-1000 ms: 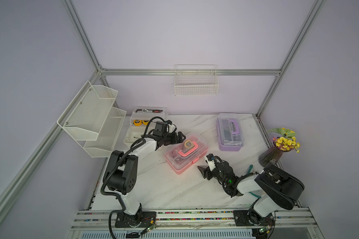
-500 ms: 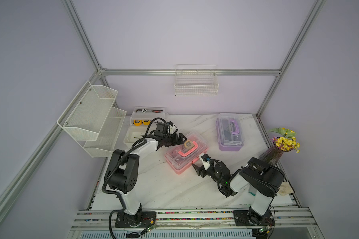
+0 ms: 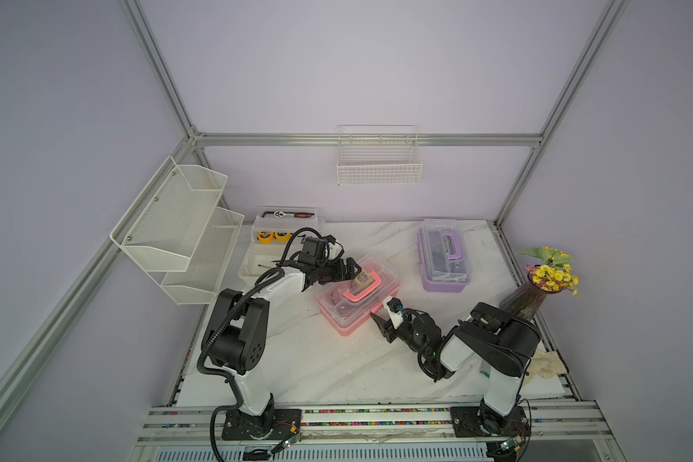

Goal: Close toolboxes
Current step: Fasten the toolbox latch on the toolbox.

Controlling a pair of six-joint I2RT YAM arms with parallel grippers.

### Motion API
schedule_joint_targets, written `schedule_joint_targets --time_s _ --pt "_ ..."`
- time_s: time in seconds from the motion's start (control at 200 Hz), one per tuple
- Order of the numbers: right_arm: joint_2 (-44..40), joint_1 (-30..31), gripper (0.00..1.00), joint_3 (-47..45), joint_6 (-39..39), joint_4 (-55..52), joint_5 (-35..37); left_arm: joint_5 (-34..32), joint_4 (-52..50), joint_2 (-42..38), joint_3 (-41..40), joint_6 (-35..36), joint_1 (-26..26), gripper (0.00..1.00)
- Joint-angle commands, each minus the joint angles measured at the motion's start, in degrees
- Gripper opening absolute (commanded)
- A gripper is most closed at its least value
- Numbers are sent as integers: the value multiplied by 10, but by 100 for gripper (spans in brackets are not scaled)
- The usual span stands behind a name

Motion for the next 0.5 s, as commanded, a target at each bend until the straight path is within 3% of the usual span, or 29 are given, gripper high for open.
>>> schedule_joint_targets --time_s 0.0,0.24,0.495 --pt "-28 4 45 -13 -7 22 17 -15 -13 4 -1 11 -5 99" --pt "-91 4 43 -23 0 -47 20 -17 -12 7 0 13 -6 99" --pt "-79 4 44 8 -8 -70 21 -16 -13 8 -6 13 -9 99"
